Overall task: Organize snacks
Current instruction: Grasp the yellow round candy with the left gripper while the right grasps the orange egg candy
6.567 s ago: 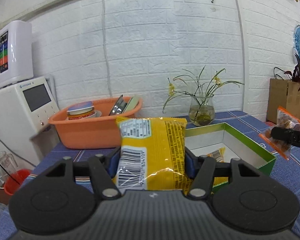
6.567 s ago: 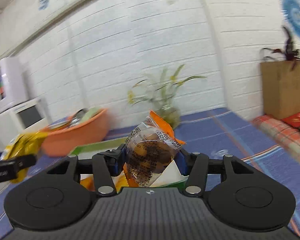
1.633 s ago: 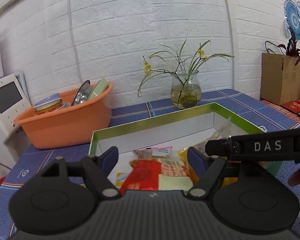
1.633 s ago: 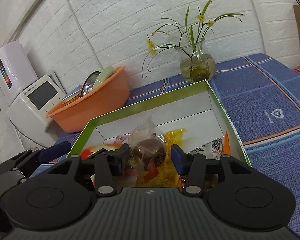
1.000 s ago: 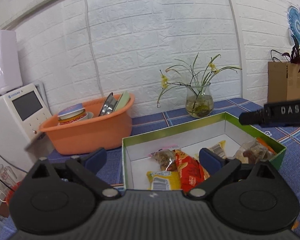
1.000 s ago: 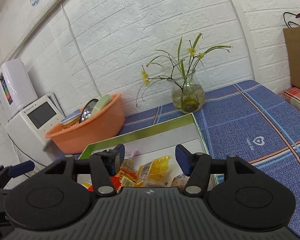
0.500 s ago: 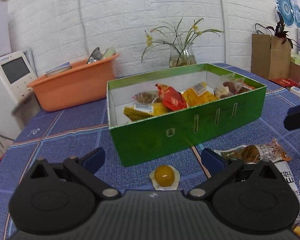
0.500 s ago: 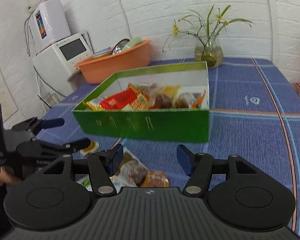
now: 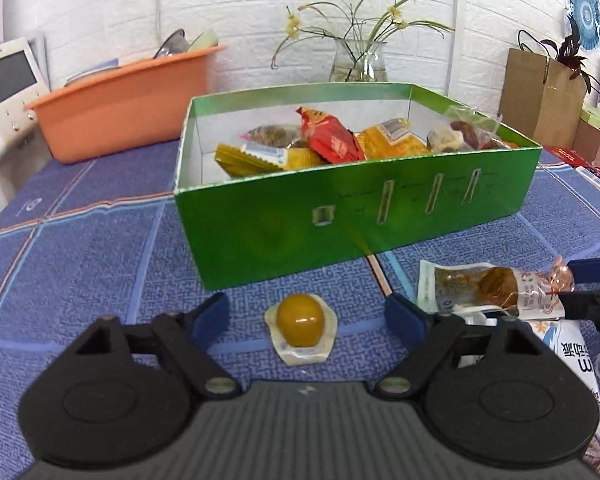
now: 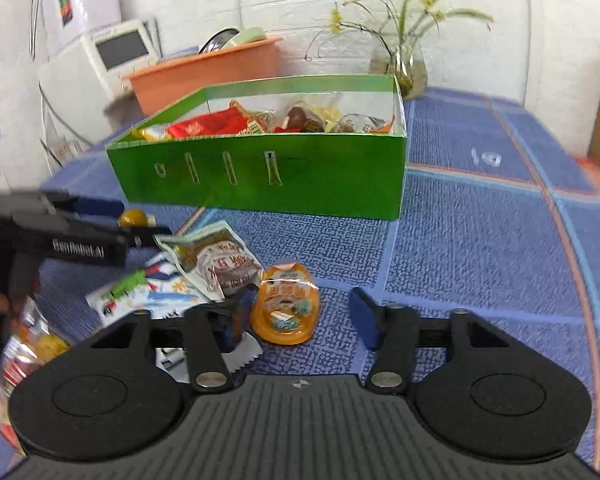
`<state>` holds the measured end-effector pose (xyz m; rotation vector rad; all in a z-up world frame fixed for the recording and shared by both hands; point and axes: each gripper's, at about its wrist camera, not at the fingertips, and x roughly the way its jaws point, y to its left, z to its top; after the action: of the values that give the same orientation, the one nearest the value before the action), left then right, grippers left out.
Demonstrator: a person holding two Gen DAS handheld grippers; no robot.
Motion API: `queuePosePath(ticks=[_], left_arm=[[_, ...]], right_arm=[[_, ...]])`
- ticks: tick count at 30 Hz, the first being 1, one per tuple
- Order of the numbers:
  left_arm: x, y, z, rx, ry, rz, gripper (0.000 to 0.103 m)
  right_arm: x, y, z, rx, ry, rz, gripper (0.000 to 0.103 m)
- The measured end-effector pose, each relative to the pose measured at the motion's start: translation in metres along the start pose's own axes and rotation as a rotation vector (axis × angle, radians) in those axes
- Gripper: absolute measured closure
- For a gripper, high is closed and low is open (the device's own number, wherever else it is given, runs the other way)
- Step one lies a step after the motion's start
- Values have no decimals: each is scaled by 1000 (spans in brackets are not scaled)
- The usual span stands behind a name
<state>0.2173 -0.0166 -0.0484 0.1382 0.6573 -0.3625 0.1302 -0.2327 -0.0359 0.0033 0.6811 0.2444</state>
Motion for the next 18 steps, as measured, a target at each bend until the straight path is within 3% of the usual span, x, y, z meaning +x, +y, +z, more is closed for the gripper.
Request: queuePosePath(ticks=[1, 4, 9, 16, 18], left_arm=[[-2, -1, 0, 3, -1, -24, 42], [-6, -7, 0, 23, 2, -56, 58], [-19, -5, -8, 29, 15, -83, 68], [-45, 8, -27, -1, 23, -53, 71], [-47, 11, -26, -12, -6, -40, 70]], right_arm=[[0, 4, -1, -29, -2, -21, 41], [-2, 7, -5, -72, -13, -37, 41], [-14, 5, -12, -60, -10, -50, 41], [-37, 3, -29, -28, -34, -52, 41], [-42, 5, -32, -23, -48, -40, 41]])
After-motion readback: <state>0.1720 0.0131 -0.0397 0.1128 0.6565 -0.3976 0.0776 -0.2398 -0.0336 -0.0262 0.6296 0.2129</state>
